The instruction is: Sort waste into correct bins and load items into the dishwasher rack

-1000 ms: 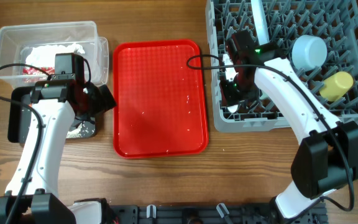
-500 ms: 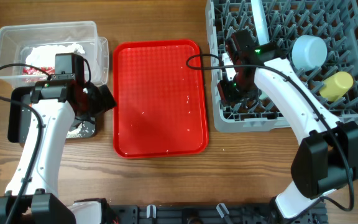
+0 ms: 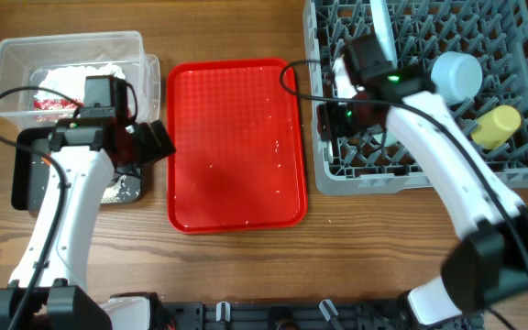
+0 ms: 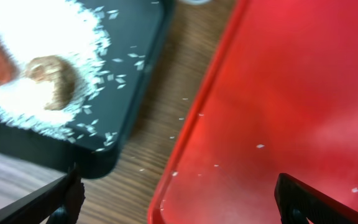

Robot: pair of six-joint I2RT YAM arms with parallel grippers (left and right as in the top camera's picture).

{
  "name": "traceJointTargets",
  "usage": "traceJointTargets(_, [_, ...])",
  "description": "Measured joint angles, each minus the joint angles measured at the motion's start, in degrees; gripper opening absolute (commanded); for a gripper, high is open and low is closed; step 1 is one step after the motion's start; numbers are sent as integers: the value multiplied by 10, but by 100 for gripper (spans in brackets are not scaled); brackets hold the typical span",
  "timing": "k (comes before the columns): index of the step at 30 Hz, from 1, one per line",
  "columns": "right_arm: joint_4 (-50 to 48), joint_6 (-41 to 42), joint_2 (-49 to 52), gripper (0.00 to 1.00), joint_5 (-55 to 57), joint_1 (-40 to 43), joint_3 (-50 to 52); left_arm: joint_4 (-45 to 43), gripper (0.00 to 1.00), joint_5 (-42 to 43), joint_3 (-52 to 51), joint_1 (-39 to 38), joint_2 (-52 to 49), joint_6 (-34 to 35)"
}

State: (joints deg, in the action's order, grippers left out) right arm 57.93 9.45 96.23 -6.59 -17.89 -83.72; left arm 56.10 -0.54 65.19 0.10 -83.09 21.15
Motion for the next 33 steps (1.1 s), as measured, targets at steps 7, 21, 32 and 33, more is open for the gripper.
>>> traceJointTargets(7, [-48, 17, -103, 100, -17, 73, -1, -29, 100, 0, 0, -68, 0, -41])
traceJointTargets(21, [117, -8, -113, 100, -21, 266, -1, 142, 100, 5, 34, 2, -2, -63])
traceJointTargets(32, [-46, -23, -304, 100, -17, 273, 203, -4, 100, 22, -36, -2, 161, -68])
traceJointTargets(33, [-64, -23, -335, 100, -17, 273, 225, -23, 100, 22, -51, -6, 192, -69])
